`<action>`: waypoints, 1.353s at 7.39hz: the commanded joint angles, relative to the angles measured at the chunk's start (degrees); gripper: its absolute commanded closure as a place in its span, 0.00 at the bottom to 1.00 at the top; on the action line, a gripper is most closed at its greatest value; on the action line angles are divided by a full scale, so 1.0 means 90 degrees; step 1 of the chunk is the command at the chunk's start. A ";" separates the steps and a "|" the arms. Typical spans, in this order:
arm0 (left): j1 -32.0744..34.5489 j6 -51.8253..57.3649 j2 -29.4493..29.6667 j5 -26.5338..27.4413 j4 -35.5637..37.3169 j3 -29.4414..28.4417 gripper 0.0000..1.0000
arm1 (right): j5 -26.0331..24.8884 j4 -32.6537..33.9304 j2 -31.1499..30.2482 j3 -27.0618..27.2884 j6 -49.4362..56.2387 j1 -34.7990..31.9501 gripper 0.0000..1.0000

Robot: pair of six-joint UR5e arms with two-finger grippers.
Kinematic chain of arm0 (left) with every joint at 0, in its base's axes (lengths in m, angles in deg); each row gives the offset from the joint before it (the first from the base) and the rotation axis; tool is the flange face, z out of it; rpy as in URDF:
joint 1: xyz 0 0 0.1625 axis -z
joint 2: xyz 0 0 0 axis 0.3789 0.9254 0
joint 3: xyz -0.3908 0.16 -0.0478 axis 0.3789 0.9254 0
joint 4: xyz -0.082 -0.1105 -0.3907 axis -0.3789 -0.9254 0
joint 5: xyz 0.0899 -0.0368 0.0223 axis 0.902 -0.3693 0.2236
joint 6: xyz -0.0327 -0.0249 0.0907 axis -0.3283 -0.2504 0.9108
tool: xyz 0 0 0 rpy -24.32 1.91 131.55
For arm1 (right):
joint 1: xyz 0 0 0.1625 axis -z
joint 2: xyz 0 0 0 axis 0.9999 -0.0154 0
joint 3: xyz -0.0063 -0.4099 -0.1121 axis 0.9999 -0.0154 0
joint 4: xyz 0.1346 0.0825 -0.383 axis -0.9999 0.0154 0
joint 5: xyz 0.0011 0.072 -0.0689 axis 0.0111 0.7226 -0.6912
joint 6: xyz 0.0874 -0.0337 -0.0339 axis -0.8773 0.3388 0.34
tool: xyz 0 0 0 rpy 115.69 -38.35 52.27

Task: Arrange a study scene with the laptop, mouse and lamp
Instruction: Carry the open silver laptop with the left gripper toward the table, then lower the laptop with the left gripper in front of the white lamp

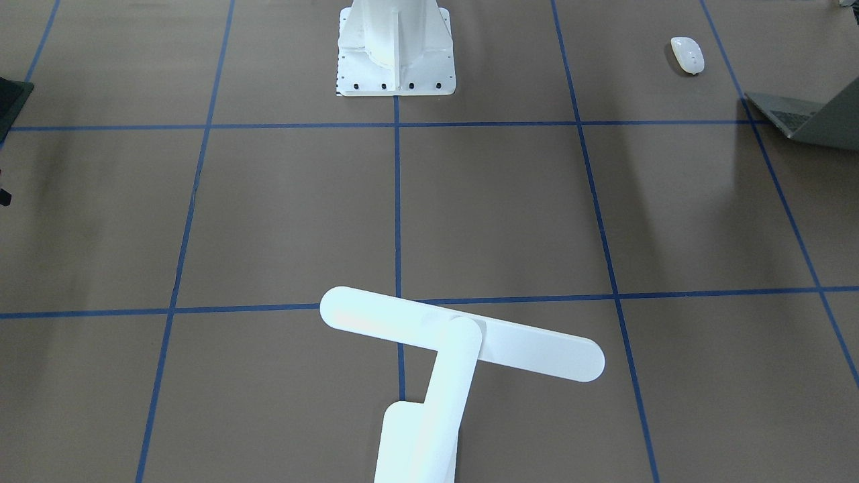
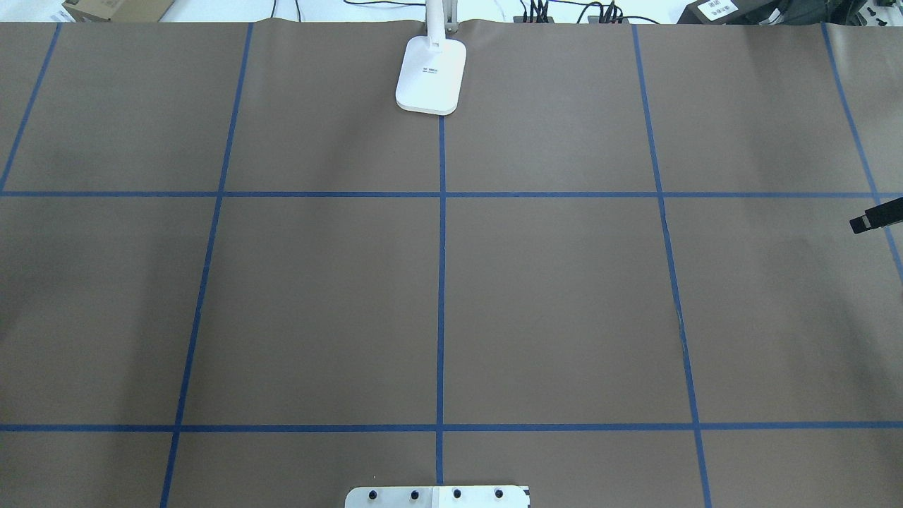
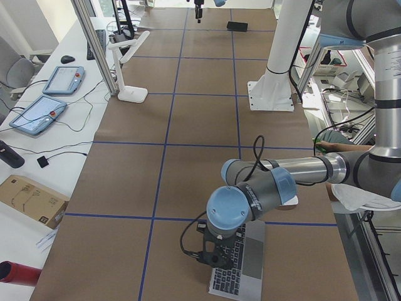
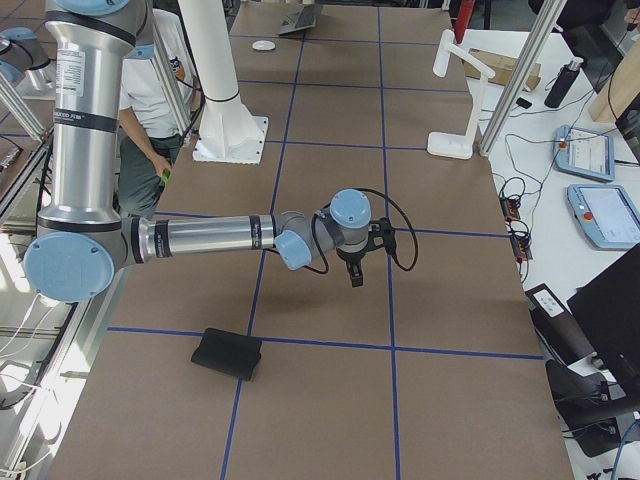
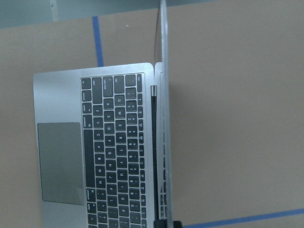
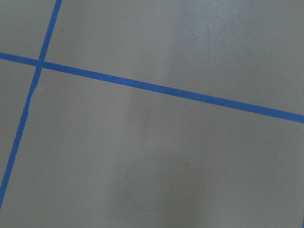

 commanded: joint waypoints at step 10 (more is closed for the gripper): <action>-0.5070 -0.8469 0.4952 0.0484 0.0019 0.1440 1.00 | -0.0625 -0.0012 0.0143 -0.0106 -0.0059 0.0032 0.01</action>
